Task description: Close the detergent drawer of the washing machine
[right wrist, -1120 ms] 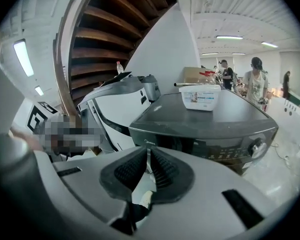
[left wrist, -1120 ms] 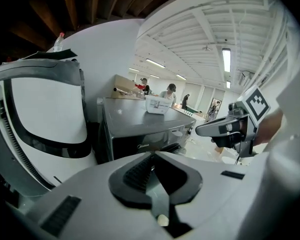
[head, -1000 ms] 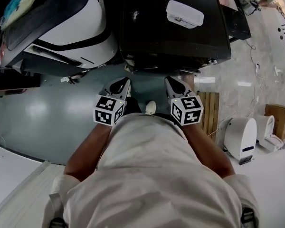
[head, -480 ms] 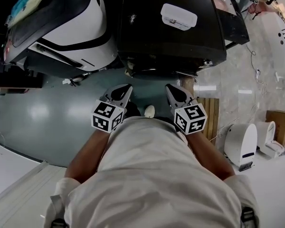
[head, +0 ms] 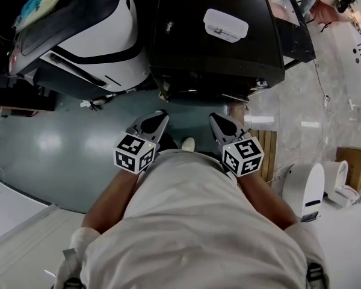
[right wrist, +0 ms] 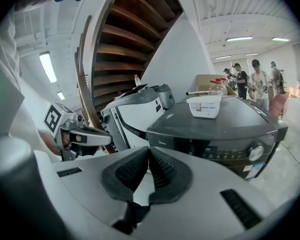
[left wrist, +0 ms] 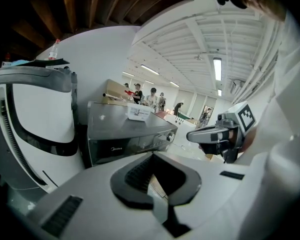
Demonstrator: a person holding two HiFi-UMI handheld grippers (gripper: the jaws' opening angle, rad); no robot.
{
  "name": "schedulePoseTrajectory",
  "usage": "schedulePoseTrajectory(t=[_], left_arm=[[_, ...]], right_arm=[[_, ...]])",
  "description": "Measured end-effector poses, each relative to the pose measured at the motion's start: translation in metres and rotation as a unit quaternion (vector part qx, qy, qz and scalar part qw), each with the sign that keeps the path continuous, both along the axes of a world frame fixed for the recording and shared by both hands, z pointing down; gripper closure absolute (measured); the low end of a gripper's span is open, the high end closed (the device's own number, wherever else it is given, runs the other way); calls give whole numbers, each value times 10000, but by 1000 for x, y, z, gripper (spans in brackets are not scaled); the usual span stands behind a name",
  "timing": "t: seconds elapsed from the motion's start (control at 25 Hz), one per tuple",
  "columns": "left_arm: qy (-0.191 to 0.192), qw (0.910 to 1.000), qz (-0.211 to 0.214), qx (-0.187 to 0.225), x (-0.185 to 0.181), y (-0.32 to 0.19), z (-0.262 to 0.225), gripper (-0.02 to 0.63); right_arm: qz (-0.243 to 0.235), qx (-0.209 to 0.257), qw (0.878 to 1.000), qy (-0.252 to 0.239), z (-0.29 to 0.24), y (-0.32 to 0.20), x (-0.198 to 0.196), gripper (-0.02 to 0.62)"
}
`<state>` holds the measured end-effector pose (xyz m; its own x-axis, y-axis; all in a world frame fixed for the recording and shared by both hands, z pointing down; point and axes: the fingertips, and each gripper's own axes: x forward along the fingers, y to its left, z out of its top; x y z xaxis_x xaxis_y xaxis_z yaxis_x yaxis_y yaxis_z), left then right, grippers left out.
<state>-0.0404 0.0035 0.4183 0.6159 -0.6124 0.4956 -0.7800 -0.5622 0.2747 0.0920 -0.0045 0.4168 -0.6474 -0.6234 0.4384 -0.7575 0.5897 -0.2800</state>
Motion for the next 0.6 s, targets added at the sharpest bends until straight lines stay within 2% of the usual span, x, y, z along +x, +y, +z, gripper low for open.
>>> schedulePoseTrajectory(t=[0.6], left_arm=[[-17, 10000, 85, 18, 6, -6, -2, 609]], right_arm=[[-52, 159, 9999, -5, -11, -5, 0, 590]])
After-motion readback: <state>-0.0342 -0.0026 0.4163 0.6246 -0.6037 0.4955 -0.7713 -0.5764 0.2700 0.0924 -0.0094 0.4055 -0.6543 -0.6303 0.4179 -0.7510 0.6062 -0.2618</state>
